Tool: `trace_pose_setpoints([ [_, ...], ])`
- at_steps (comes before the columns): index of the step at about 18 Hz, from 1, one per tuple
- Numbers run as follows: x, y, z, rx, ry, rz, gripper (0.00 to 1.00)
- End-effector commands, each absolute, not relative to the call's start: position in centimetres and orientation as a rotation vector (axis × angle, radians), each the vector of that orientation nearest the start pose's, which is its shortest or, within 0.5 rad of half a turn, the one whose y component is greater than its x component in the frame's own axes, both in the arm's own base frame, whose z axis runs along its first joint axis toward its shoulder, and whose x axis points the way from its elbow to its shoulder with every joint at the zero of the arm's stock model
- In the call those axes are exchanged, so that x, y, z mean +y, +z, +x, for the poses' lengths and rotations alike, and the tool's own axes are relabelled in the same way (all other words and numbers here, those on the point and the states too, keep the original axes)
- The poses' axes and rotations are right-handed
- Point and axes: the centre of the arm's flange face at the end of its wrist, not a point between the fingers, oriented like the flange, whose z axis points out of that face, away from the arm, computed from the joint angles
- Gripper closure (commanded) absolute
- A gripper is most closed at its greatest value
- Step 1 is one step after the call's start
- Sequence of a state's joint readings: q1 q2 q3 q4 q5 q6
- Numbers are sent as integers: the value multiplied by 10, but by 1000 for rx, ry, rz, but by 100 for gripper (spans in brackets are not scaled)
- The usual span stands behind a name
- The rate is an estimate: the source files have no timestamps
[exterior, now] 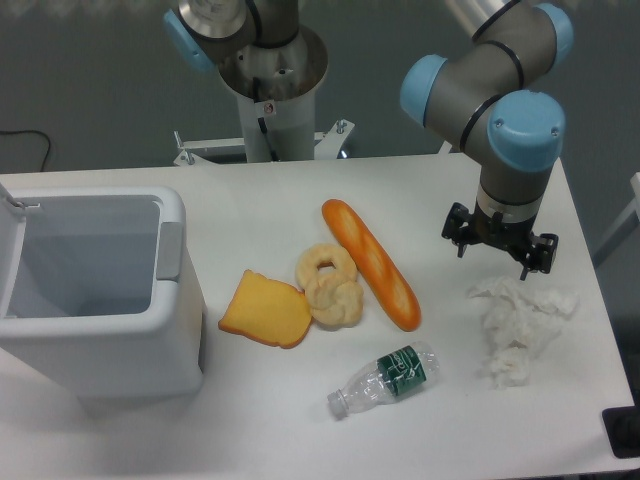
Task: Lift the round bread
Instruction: 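Move the gripper over the round braided bread roll and lower it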
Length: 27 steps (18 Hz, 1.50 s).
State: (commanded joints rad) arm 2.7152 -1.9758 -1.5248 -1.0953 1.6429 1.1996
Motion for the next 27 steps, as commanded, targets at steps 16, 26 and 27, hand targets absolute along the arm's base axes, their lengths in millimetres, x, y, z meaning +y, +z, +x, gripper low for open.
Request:
trace_pose_setpoints([
  [16,423,277,-411,207,49,-3170,0],
  [26,451,247,-345,301,-18,-3190,0],
  [27,452,245,-344,296,-12,-3190,0],
])
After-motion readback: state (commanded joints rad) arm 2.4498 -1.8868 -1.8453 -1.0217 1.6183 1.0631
